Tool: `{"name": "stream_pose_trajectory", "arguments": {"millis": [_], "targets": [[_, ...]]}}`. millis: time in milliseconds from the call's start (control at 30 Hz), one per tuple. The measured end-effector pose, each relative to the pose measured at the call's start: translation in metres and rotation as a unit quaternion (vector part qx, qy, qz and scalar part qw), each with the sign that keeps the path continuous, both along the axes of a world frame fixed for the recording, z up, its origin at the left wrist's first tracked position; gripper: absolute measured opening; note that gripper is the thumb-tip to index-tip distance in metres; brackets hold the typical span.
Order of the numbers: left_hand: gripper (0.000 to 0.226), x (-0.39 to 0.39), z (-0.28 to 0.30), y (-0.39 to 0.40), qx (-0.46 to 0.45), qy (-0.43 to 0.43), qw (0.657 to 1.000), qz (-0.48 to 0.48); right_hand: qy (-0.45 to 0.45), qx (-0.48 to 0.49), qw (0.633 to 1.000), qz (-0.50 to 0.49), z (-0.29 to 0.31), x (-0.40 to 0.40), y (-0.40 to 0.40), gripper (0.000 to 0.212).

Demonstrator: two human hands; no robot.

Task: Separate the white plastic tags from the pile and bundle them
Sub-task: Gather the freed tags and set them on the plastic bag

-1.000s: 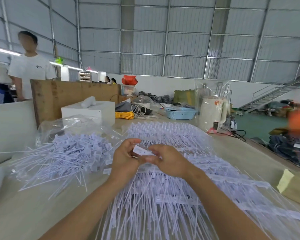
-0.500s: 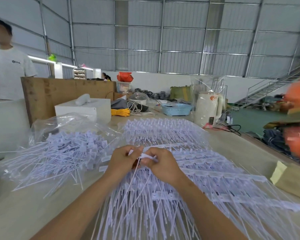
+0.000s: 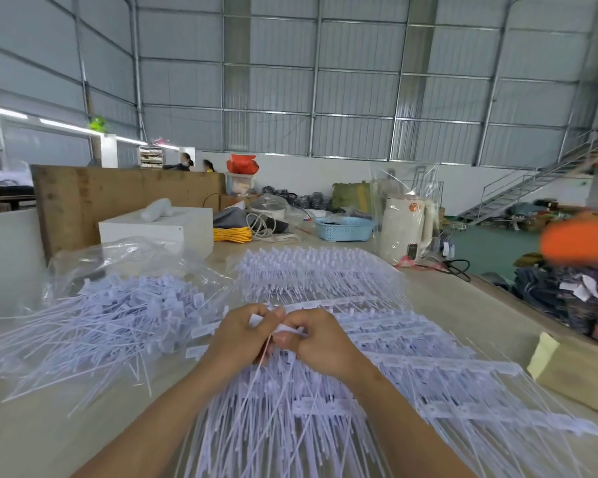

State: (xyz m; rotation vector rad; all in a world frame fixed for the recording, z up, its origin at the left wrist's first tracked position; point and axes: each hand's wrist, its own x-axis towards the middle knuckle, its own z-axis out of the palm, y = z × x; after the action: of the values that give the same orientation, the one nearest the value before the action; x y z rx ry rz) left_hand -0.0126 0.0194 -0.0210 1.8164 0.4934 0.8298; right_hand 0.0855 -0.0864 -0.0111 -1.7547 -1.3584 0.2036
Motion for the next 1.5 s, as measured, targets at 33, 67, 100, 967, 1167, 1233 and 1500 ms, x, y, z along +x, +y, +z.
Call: {"name": "stream_pose_trajectory", "arguments": {"millis": [33,67,100,967,1167,1233,1500], "targets": [[0.035,0.0,-0.001,-0.001,0.025,0.008,1.0,-0.002,0.006,-0.001,1.0,-0.003,-0.001,0.001,0.0,0.015],[0.035,0.0,-0.001,-0.002,0.051,0.014,0.999,-0.002,0.01,-0.004,1.0,-0.007,-0.001,0.001,0.0,0.019],[0.033,-0.001,-0.002,-0.004,0.075,0.019,0.997,0.0,0.012,-0.007,1.0,-0.011,-0.002,0.001,0.0,0.024],[0.03,-0.014,0.016,-0.002,-0.033,0.126,0.99,-0.054,-0.309,-0.059,0.948,-0.053,0.003,-0.006,-0.004,0.018],[0.033,-0.027,0.024,0.008,-0.074,0.155,0.971,-0.169,-0.21,-0.065,0.975,0.018,0.007,-0.004,-0.007,0.01],[0.037,-0.034,0.025,0.015,-0.075,0.15,0.963,-0.212,-0.159,-0.083,0.982,0.062,0.01,-0.001,-0.01,0.01],[0.02,-0.014,0.016,0.009,-0.186,-0.044,0.974,-0.121,0.032,0.056,0.993,0.099,0.022,0.009,-0.027,0.014]]}}
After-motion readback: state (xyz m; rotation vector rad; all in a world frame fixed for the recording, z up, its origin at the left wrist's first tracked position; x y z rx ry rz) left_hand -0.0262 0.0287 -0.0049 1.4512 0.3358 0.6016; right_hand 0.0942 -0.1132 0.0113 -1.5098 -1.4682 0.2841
